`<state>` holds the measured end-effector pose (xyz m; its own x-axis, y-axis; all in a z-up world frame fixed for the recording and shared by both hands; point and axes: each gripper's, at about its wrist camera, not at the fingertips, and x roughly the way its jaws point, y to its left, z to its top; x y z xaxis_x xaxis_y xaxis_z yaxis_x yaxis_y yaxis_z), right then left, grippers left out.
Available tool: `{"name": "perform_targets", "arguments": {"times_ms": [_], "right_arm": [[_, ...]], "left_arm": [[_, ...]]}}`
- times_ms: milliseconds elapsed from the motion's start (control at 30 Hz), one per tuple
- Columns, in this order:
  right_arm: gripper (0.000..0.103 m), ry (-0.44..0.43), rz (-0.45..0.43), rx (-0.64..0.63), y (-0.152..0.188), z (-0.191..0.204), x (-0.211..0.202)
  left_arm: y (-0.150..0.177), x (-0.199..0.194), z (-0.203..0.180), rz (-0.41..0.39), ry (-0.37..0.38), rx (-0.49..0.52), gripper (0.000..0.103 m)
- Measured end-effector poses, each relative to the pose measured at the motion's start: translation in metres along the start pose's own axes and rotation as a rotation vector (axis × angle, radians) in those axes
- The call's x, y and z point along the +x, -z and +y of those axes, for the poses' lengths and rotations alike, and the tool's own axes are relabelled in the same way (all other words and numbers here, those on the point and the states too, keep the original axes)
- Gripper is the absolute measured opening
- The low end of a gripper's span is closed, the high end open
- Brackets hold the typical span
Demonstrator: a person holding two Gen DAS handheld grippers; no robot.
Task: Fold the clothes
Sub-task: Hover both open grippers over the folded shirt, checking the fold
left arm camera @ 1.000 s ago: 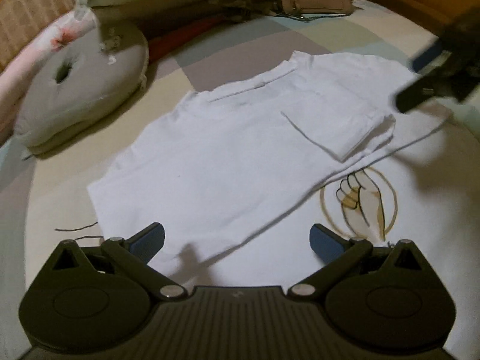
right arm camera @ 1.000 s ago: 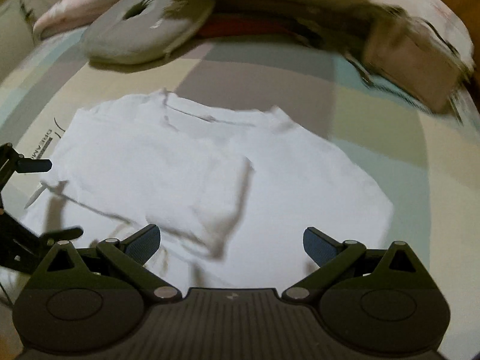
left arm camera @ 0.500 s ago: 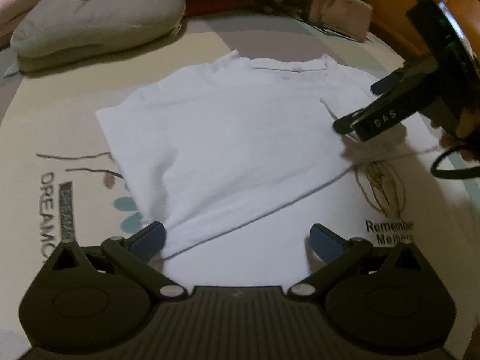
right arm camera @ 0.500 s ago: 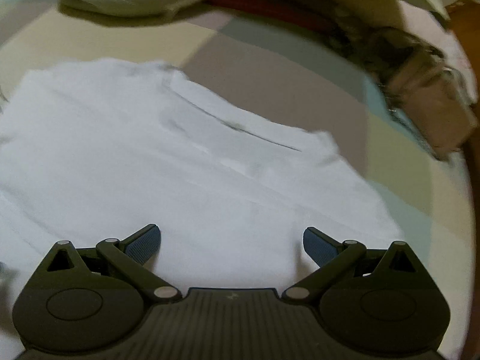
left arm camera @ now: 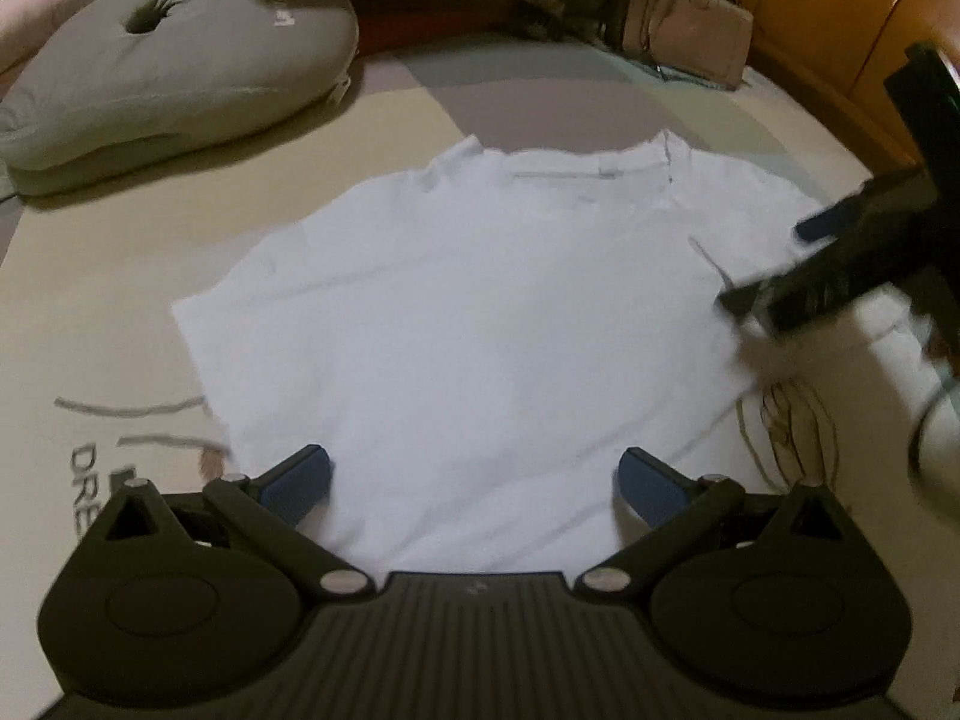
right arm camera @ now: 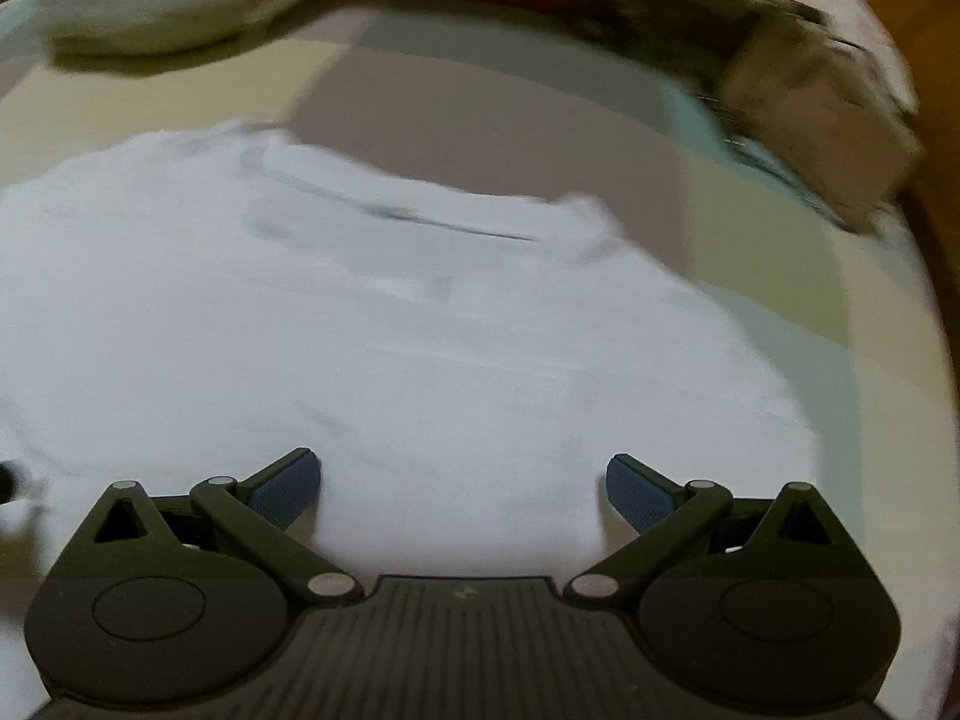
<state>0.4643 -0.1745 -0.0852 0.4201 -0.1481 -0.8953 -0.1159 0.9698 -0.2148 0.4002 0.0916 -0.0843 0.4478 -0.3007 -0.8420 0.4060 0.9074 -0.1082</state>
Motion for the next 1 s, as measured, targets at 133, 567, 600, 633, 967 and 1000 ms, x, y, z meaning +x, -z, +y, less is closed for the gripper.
{"name": "perform_targets", "arguments": {"times_ms": [133, 567, 600, 633, 967, 1000], "right_arm": [[0.103, 0.076, -0.003, 0.074, 0.005, -0.045, -0.010], [0.103, -0.136, -0.163, 0.133, 0.026, -0.099, -0.037], [0.103, -0.193, -0.179, 0.109, 0.026, -0.091, -0.035], [0.103, -0.242, -0.187, 0.081, 0.027, -0.083, -0.032], [0.103, -0.335, -0.159, -0.080, 0.048, -0.062, 0.005], [0.103, -0.327, -0.160, -0.079, 0.049, -0.061, 0.004]], "left_arm": [[0.003, -0.009, -0.004, 0.013, -0.029, 0.015, 0.102], [-0.017, 0.011, -0.027, -0.011, -0.075, 0.014, 0.102], [-0.013, 0.012, -0.027, 0.000, -0.079, 0.022, 0.102], [-0.009, 0.013, -0.026, 0.011, -0.084, 0.030, 0.102], [-0.015, -0.005, -0.025, -0.005, -0.075, 0.086, 0.102], [-0.021, 0.000, -0.026, -0.015, -0.073, 0.084, 0.102]]}}
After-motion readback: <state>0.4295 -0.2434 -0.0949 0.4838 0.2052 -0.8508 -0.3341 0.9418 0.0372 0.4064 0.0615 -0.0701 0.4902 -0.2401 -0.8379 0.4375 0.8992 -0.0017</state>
